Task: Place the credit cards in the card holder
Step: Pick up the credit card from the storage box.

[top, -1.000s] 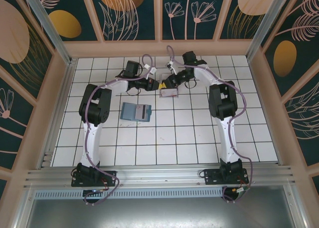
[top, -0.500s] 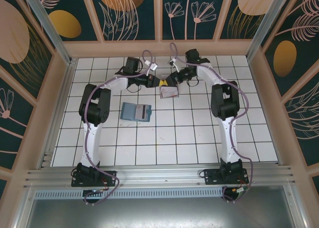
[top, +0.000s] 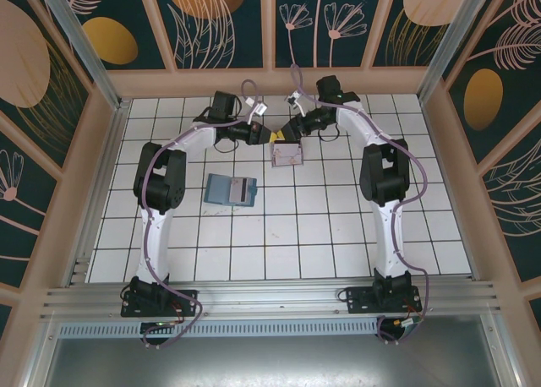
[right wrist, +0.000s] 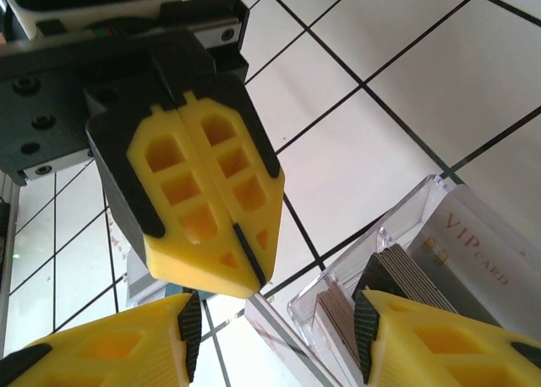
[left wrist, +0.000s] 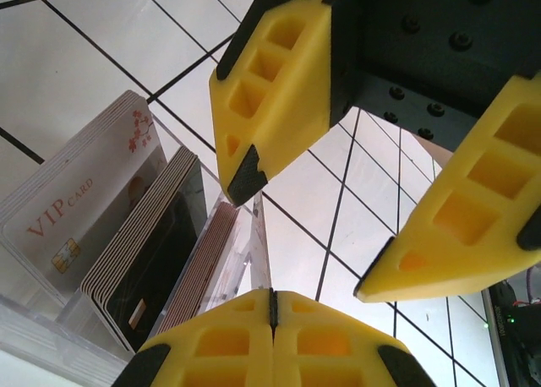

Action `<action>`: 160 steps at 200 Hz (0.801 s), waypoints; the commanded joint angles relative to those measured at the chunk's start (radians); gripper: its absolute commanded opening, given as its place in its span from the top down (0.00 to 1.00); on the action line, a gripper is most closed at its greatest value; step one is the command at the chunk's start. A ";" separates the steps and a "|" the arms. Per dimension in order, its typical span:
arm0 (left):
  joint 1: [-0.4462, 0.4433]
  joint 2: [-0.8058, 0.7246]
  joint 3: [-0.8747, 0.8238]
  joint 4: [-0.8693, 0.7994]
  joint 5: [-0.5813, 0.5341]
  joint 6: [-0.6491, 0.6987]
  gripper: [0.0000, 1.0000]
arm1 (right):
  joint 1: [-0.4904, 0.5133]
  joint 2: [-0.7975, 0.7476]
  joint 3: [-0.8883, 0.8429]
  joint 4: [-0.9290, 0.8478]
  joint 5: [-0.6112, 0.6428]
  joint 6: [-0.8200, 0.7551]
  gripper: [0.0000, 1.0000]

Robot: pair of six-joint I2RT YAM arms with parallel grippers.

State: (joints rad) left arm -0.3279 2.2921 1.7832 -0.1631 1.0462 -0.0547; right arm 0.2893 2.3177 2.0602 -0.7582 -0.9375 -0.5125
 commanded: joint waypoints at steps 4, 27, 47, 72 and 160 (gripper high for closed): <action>0.009 0.022 0.055 -0.051 0.055 0.050 1.00 | -0.002 0.019 0.049 -0.078 -0.047 -0.064 0.46; 0.010 0.037 0.093 -0.085 0.080 0.068 1.00 | 0.002 0.049 0.087 -0.120 -0.060 -0.085 0.46; 0.014 0.048 0.114 -0.100 0.099 0.077 1.00 | 0.005 0.063 0.103 -0.137 -0.052 -0.091 0.46; 0.019 0.055 0.137 -0.105 0.105 0.075 1.00 | 0.006 0.071 0.115 -0.158 -0.059 -0.103 0.48; 0.033 0.062 0.172 -0.123 0.060 0.064 1.00 | 0.003 0.095 0.160 -0.217 -0.082 -0.116 1.00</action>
State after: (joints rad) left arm -0.3023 2.3360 1.9301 -0.2665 1.1069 -0.0032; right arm 0.2916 2.3947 2.1895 -0.9485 -0.9863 -0.6098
